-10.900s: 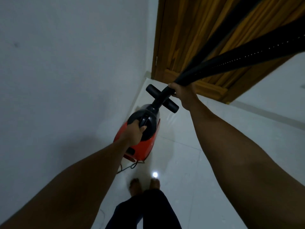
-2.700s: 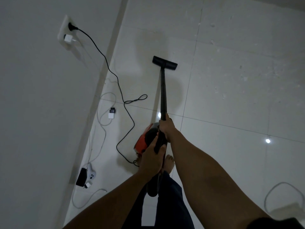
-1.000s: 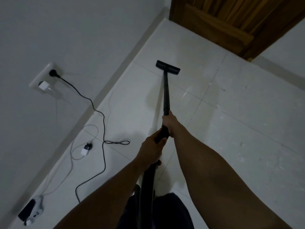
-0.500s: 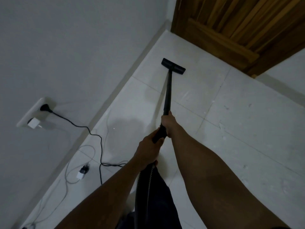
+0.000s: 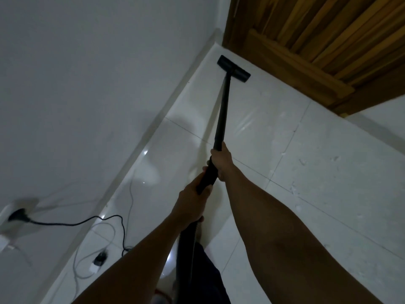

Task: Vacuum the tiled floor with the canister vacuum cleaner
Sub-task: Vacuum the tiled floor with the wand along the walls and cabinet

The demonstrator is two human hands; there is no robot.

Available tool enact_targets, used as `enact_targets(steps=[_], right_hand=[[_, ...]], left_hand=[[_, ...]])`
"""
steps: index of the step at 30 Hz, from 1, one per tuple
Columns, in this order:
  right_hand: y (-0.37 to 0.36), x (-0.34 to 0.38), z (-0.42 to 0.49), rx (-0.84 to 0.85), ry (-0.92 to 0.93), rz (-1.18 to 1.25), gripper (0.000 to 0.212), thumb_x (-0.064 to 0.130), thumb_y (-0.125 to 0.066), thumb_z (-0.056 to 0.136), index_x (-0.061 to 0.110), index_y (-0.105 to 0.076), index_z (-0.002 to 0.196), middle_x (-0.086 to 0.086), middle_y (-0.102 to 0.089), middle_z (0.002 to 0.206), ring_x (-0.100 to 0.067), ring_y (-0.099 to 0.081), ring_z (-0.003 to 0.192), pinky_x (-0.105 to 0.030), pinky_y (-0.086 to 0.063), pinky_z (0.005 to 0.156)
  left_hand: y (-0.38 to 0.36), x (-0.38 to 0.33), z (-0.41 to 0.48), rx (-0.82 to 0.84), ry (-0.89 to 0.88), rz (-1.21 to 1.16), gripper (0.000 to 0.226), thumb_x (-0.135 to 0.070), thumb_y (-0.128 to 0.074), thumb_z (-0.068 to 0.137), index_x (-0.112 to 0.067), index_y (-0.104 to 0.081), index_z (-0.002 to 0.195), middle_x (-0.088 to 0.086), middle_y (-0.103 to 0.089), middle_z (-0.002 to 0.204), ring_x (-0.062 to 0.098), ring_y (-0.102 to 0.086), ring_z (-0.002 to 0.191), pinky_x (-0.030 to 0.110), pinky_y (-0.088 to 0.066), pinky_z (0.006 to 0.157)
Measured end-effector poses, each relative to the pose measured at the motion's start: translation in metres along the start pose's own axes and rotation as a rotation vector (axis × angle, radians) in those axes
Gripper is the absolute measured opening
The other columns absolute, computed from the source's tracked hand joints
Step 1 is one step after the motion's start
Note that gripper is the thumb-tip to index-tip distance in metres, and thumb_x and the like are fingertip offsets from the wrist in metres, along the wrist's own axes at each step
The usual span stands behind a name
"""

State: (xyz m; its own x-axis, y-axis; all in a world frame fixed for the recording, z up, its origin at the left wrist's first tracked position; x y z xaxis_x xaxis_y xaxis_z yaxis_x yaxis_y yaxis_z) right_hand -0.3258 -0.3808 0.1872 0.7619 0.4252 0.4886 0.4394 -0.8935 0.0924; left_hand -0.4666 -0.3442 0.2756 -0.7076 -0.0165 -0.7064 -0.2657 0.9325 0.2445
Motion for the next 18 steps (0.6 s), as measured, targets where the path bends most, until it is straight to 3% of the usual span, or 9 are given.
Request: enact_targets(steps=[4,7,12,15,18], right_hand=[[-0.004,0.015,0.022,0.015,-0.026,0.123,0.063,0.011,-0.053,0.100,0.039,-0.028,0.151,-0.016,-0.060,0.087,-0.026,-0.060,0.064,-0.036,-0.058,0.056],[-0.014,0.024,0.032,0.021,-0.038,0.134,0.067,0.017,-0.054,0.101,0.043,-0.022,0.154,-0.014,-0.057,0.077,-0.020,-0.054,0.056,-0.028,-0.052,0.048],[-0.032,0.043,0.045,-0.060,0.052,0.059,0.053,0.021,-0.051,0.103,0.036,-0.033,0.151,-0.012,-0.058,0.081,-0.018,-0.054,0.051,-0.026,-0.050,0.046],[-0.041,0.048,0.043,-0.105,0.096,0.002,0.057,0.023,-0.049,0.103,0.040,-0.028,0.153,-0.012,-0.064,0.096,-0.018,-0.058,0.056,-0.027,-0.052,0.049],[-0.043,0.039,0.035,-0.141,0.096,-0.093,0.064,0.026,-0.048,0.103,0.042,-0.017,0.156,-0.010,-0.065,0.107,-0.021,-0.063,0.066,-0.034,-0.059,0.059]], left_hand=[[0.013,-0.007,0.028,0.047,0.002,-0.035,0.044,-0.030,-0.046,0.105,-0.037,-0.039,0.148,-0.002,-0.057,0.068,0.011,-0.056,0.055,0.021,-0.050,0.050],[0.017,-0.008,0.035,0.002,-0.022,-0.006,0.047,-0.028,-0.047,0.104,-0.035,-0.036,0.150,-0.006,-0.062,0.081,0.006,-0.060,0.059,0.016,-0.051,0.054],[0.017,-0.003,0.050,-0.144,0.063,0.005,0.050,-0.019,-0.051,0.100,-0.032,-0.033,0.144,0.000,-0.066,0.082,0.011,-0.061,0.055,0.043,-0.060,0.060],[0.022,-0.006,0.048,-0.266,0.019,0.104,0.053,-0.033,-0.051,0.101,-0.036,-0.028,0.149,-0.002,-0.067,0.083,0.008,-0.059,0.055,0.033,-0.054,0.054],[0.026,0.006,0.040,-0.277,-0.012,0.199,0.058,-0.038,-0.046,0.103,-0.034,-0.020,0.155,0.003,-0.070,0.089,0.005,-0.055,0.056,0.025,-0.050,0.057]])
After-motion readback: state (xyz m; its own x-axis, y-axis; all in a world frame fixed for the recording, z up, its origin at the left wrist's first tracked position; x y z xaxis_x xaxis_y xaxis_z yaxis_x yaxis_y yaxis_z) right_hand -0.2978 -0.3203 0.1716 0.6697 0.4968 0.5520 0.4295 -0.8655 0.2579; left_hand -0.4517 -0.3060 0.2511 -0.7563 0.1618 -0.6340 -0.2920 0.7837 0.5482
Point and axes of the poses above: each hand's wrist, its own z-axis towards the middle knuckle, its own y-axis out of the back of the hand, x = y × z, the point moved 7 cm from there along z, towards the middle knuckle
